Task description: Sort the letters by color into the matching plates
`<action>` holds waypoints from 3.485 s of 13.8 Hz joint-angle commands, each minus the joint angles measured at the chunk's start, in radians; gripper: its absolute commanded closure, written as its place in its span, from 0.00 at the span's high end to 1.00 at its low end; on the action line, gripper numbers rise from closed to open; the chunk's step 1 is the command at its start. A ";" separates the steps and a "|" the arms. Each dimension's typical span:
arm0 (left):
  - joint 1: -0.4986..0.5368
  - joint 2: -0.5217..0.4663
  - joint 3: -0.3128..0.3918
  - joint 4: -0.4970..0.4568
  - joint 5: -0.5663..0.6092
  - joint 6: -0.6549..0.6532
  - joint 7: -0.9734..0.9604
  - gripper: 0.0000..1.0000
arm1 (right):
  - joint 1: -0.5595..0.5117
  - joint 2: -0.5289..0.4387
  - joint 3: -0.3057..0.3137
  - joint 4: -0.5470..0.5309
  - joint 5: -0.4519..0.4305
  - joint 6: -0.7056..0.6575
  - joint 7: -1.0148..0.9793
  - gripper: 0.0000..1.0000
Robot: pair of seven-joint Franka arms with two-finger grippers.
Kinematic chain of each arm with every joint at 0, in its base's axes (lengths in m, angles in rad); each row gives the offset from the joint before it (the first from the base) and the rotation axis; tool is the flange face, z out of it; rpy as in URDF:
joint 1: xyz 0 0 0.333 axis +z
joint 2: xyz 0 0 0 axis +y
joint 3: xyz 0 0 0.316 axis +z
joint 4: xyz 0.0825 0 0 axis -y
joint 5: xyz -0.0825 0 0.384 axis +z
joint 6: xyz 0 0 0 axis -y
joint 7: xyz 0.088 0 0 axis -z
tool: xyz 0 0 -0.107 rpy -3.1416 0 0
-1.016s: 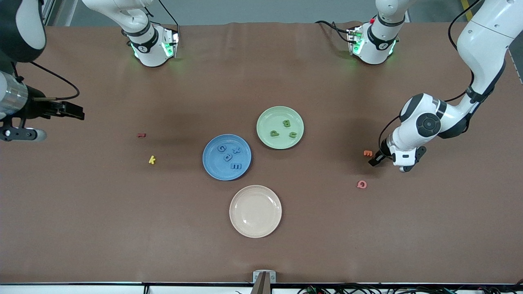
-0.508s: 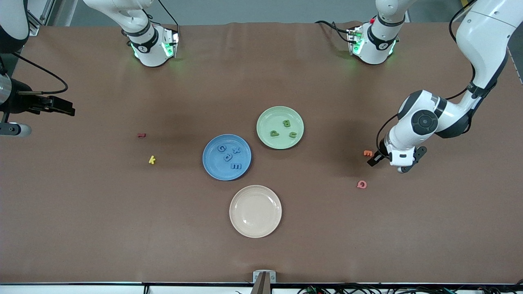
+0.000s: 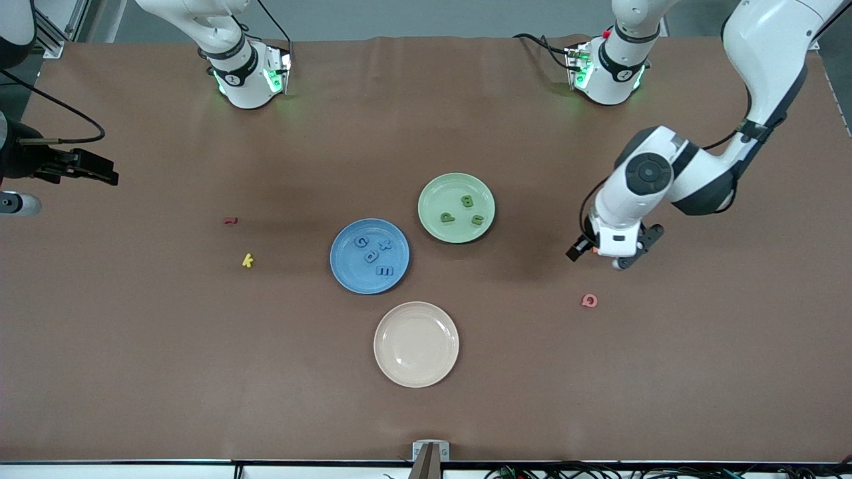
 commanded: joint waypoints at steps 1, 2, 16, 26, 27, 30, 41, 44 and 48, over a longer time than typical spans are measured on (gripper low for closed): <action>-0.071 -0.008 -0.033 0.000 0.024 -0.019 -0.077 0.00 | -0.024 0.020 0.016 0.033 0.018 -0.021 -0.003 1.00; -0.129 -0.008 -0.033 0.002 0.024 -0.019 -0.123 0.00 | -0.025 0.021 0.014 0.034 0.015 -0.020 -0.001 1.00; -0.910 0.215 0.348 0.275 0.029 -0.016 -0.515 0.01 | -0.030 0.032 0.016 0.059 0.015 -0.018 0.002 1.00; -0.890 0.199 0.349 0.454 0.021 -0.119 -0.480 1.00 | 0.007 -0.115 0.007 -0.096 0.022 0.002 0.000 1.00; -0.884 0.195 0.349 0.491 0.021 -0.159 -0.442 1.00 | 0.016 -0.126 -0.009 -0.104 0.022 0.002 0.000 1.00; -0.819 0.170 0.346 0.559 0.014 -0.234 -0.278 1.00 | 0.036 -0.155 -0.042 -0.116 0.022 0.000 -0.001 1.00; -0.546 0.024 0.342 0.695 0.000 -0.394 0.320 1.00 | 0.030 -0.258 -0.036 -0.151 0.022 -0.012 -0.011 1.00; -0.504 -0.028 0.342 0.702 -0.048 -0.479 0.401 1.00 | 0.027 -0.258 -0.036 -0.153 0.024 0.000 -0.012 1.00; -0.444 -0.121 0.349 0.700 -0.126 -0.542 0.537 1.00 | 0.028 -0.256 -0.038 -0.154 0.055 0.032 -0.014 1.00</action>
